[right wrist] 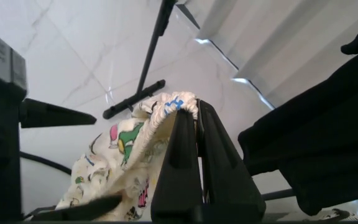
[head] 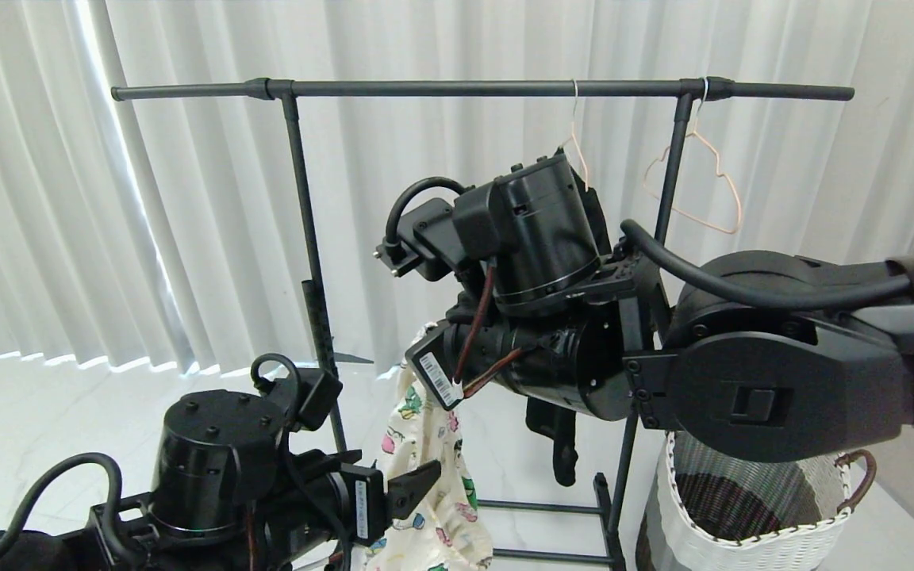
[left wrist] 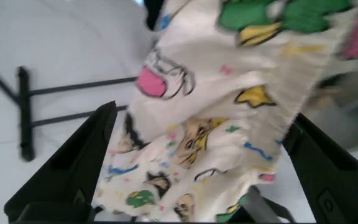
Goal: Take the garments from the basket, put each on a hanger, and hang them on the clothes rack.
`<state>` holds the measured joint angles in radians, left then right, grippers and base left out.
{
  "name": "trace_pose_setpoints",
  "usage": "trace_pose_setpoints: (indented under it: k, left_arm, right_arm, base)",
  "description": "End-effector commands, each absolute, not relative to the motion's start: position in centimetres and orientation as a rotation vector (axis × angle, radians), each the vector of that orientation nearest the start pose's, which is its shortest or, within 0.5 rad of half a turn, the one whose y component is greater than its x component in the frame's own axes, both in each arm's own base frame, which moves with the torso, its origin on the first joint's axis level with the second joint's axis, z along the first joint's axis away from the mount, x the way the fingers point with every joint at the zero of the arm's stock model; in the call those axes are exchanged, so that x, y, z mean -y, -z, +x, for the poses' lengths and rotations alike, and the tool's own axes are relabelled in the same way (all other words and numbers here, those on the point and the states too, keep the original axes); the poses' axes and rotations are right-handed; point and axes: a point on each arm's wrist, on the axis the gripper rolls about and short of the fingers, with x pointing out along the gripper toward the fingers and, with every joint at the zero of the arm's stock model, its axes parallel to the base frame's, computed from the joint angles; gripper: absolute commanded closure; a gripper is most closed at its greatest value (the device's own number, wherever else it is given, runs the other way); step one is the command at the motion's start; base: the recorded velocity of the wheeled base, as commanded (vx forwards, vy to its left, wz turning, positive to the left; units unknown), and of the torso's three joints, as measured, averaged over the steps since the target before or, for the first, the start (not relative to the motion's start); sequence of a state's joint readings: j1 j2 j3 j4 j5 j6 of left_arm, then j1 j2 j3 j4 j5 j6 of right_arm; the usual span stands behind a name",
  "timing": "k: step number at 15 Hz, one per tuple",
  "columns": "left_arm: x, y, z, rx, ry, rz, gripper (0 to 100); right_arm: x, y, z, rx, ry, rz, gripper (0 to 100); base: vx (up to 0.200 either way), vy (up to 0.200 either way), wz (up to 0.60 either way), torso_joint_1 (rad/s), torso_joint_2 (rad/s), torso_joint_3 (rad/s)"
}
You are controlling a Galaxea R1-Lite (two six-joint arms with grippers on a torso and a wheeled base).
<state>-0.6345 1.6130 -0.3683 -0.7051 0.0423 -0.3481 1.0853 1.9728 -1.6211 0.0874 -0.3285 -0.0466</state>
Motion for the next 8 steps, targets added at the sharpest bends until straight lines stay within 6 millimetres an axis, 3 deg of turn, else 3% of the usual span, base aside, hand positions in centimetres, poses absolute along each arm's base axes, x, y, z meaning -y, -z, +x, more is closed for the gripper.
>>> trace_pose_setpoints:
  k: [1, 3, 8]
  left_arm:
    - [13.1, -8.2, 18.5, -0.684, 0.413, -0.069, 0]
    - [12.8, -7.3, 17.8, -0.719, 0.397, -0.023, 0]
    - [12.7, -7.2, 17.9, -0.719, 0.389, -0.018, 0]
  right_arm:
    - [-34.4, -25.1, 19.3, -0.312, -0.747, -0.324, 100]
    - [-33.5, -25.8, 19.5, -0.309, -0.732, -0.317, 100]
    - [-31.9, -27.1, 19.8, -0.302, -0.703, -0.304, 100]
  base:
    - [0.0, 0.0, 0.0, 0.0, 0.0, 0.0]
    - [0.0, 0.0, 0.0, 0.0, 0.0, 0.0]
    - [0.0, 0.0, 0.0, 0.0, 0.0, 0.0]
